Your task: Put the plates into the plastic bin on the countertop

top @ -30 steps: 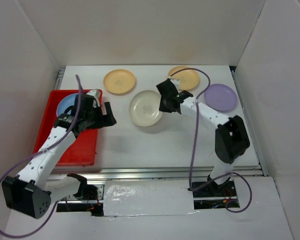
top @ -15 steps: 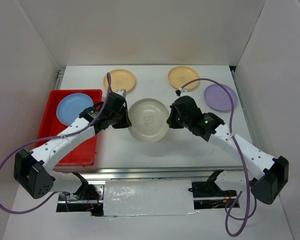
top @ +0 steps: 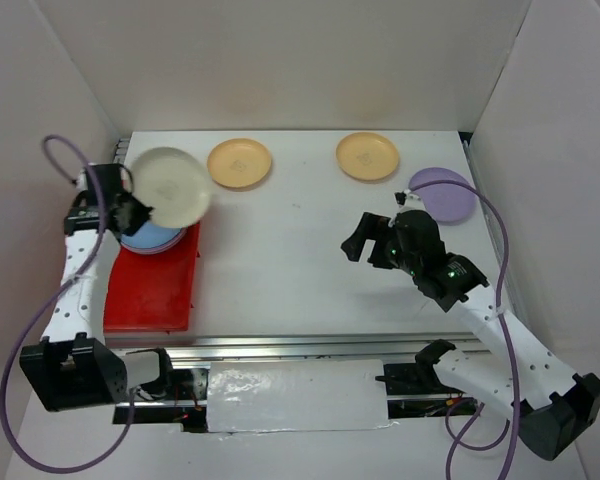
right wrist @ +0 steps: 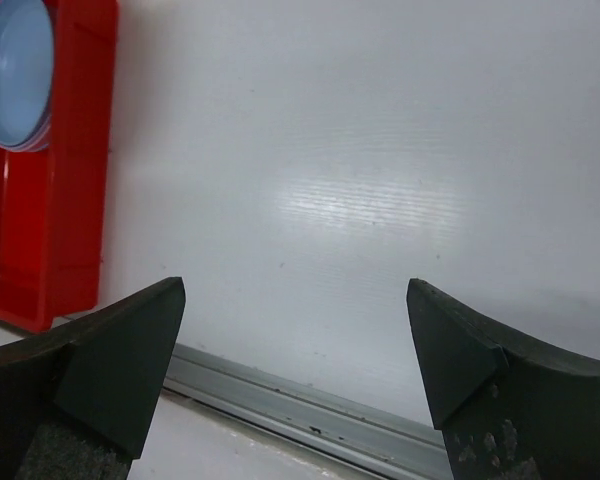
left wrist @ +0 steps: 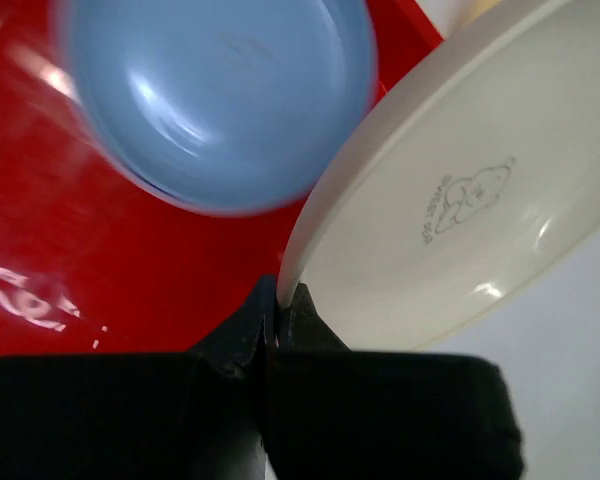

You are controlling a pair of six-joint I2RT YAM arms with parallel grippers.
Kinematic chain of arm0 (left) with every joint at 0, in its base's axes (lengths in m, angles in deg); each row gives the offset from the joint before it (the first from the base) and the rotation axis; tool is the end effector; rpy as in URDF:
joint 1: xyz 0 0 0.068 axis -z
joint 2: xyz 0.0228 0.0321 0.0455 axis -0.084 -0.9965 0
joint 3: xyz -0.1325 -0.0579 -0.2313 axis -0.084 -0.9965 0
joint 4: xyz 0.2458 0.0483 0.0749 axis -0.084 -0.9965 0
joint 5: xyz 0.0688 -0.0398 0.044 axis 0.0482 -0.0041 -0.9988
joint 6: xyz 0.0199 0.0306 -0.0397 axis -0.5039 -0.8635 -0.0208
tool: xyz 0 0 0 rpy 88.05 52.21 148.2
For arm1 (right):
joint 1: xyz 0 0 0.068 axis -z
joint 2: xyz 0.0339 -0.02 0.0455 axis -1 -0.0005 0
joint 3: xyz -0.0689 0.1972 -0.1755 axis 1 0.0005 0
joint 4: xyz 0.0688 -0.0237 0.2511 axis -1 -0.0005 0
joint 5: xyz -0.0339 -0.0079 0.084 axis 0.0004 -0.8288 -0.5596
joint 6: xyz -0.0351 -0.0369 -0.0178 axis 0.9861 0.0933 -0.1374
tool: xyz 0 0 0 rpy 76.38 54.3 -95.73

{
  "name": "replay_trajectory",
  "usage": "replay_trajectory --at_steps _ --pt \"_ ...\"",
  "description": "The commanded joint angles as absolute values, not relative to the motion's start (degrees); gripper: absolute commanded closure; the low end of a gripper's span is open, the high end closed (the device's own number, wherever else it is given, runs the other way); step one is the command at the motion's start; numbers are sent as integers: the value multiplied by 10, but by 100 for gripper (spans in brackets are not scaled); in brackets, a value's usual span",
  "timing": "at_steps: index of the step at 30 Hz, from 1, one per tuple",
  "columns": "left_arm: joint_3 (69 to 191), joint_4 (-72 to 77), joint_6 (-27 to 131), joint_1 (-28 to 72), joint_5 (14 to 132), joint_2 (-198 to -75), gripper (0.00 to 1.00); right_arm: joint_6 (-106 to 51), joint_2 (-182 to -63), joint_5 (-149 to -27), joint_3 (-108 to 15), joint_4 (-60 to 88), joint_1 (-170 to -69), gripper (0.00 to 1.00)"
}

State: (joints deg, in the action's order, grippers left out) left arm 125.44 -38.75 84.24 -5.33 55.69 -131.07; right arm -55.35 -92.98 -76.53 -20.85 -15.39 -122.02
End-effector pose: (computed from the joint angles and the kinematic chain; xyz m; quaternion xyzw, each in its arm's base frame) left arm 0.2578 0.0078 0.3398 -0.3734 0.8299 -0.0859 0.4056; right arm 0.1663 0.1012 0.3167 0.0367 0.8716 0.2434 0.4240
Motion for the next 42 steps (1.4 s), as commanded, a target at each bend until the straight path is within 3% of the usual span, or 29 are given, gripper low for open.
replay_trajectory --at_steps 1,8,10,13,14,15,17,21,26,30,34,39,42 --pt "1264 -391 871 -189 618 -1293 100 -547 -913 -802 -182 -133 -1188 0" --pt "1261 -336 890 -320 727 -1426 100 -524 -888 -831 -171 -153 -1163 0" --pt "1277 -330 883 -329 781 -1465 100 -517 -882 -833 -171 -159 -1156 0" --pt "1294 -339 882 -329 771 -1479 100 -511 -872 -837 -168 -162 -1147 0" --pt "1294 -342 884 -333 765 -1479 95 -509 -870 -839 -166 -162 -1144 0" --pt "1289 -342 884 -335 760 -1478 86 -510 -869 -841 -166 -162 -1143 0" --pt "1289 -350 877 -339 757 -1469 1 -509 -866 -846 -167 -163 -1140 0" --pt "1304 -380 846 -339 772 -1400 1 -510 -865 -835 -174 -162 -1135 0" --pt "1335 -437 808 -293 649 -1273 1 -524 -890 -834 -173 -135 -1095 0" --pt "1306 -431 748 -226 672 -1207 1 -577 -956 -763 -167 -72 -995 0" --pt "1249 -424 715 -34 678 -1211 1 -674 -1063 -710 -175 -18 -858 0" --pt "1193 -379 757 182 580 -1209 1 -790 -1175 -611 -155 95 -800 0" --pt "1197 -372 768 274 537 -1240 1 -821 -1229 -646 -126 196 -768 0"
